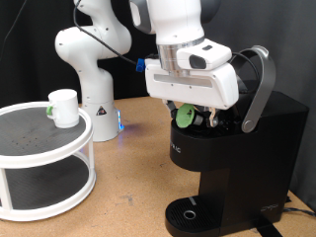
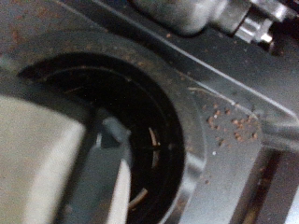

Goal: Make a cup of coffee with the keurig machine

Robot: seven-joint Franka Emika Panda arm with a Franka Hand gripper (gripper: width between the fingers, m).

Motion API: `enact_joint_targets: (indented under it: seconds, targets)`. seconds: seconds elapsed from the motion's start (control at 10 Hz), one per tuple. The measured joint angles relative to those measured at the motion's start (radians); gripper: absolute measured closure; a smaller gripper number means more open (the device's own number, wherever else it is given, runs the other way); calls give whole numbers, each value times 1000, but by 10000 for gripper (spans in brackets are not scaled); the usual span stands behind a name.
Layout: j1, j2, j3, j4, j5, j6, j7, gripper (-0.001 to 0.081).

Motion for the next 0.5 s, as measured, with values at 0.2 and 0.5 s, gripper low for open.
enact_joint_targets:
  seconds: [0.2, 0.5]
  targets:
    - [0, 0, 0, 9, 25, 3, 0, 3]
    - [0, 16, 7, 60, 39, 2, 44, 3]
